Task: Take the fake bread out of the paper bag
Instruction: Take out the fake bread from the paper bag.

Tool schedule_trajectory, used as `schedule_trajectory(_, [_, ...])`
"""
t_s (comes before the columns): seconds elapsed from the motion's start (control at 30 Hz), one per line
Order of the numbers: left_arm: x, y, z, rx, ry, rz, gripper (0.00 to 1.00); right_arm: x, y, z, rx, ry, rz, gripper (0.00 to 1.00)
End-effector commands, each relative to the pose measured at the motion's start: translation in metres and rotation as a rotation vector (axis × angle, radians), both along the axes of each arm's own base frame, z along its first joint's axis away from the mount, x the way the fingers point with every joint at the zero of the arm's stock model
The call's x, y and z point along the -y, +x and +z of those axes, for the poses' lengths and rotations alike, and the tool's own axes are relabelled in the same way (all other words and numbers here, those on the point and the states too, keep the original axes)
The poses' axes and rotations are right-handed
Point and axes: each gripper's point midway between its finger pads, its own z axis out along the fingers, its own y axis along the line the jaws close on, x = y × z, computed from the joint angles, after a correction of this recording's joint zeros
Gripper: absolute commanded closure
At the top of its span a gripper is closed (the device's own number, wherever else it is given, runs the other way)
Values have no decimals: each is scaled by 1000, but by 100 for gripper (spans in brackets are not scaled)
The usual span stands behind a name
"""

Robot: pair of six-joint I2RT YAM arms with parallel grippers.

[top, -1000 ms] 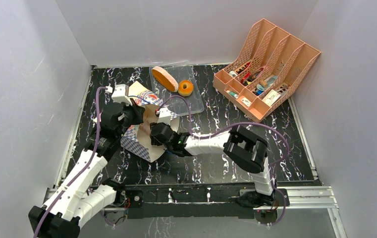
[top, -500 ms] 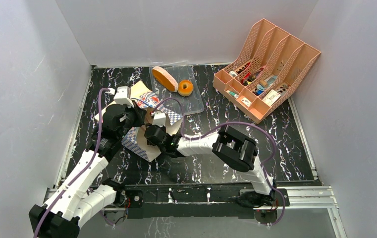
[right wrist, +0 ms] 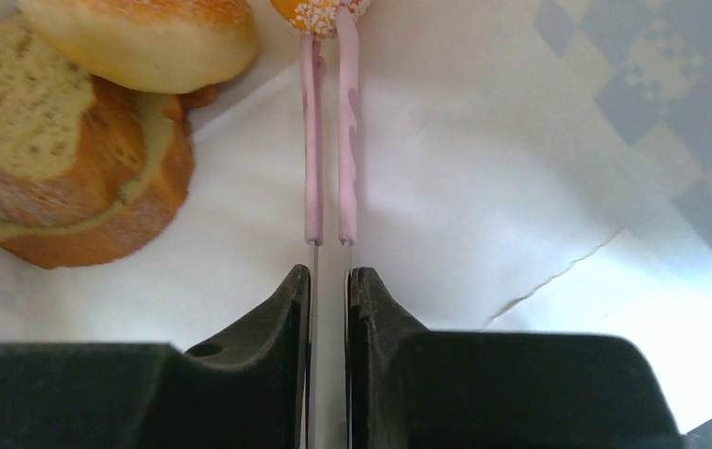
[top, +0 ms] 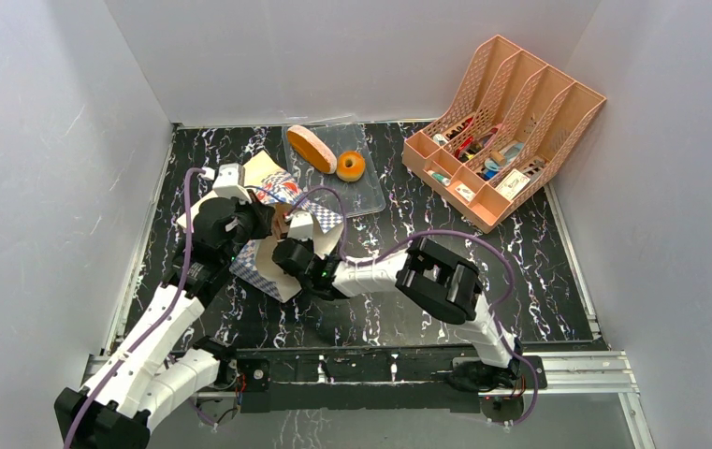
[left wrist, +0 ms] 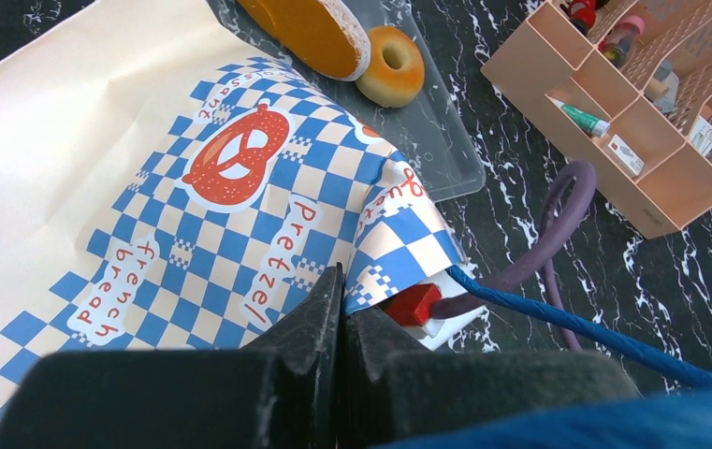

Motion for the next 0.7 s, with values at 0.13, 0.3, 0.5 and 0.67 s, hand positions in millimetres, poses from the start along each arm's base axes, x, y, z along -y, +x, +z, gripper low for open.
schedule_trajectory(0.13, [-12, -1, 2, -7, -13, 86, 100, 18, 2, 75, 140, 127, -1, 100])
schedule_trajectory(0.3, [-18, 4, 4, -12, -9, 140, 100, 30, -14, 96, 162, 135, 51, 100])
schedule_trajectory(0.5, [-21, 14, 9, -10, -12, 183, 100, 37, -39, 113, 159, 148, 128, 100])
schedule_trajectory(0.67, [-20, 21, 13, -10, -8, 194, 100, 49, -57, 123, 154, 161, 160, 100])
